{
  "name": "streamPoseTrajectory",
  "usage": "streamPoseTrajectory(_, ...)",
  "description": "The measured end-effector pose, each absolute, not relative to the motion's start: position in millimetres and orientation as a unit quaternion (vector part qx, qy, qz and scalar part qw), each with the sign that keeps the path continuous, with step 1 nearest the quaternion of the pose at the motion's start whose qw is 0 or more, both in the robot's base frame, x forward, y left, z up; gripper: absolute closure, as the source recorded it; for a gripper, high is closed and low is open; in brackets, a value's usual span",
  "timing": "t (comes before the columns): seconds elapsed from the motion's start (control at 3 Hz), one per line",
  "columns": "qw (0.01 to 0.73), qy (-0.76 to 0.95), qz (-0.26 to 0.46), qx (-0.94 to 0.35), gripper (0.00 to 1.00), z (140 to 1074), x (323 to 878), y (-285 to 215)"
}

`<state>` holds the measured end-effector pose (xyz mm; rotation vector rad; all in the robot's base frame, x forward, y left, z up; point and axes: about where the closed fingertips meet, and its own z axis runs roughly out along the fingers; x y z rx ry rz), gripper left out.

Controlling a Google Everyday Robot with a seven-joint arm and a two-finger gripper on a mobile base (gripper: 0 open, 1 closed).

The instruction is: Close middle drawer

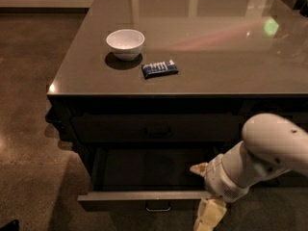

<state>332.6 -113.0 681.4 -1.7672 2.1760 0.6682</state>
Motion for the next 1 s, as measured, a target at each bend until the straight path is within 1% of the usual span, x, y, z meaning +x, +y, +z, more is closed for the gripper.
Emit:
streamPoseTrajectory(0.33, 0.129, 0.716, 0.257, -0.636, 0.00, 641.1, 326.5, -81.0)
streamPoseTrajectory(0.67, 0.129, 0.716, 0.257, -0.636, 0.00, 641.1, 326.5, -80.9)
streamPoseTrajectory(1.0, 0.133, 0.711, 0.272, -0.634, 0.00, 631.2, 323.1, -80.2)
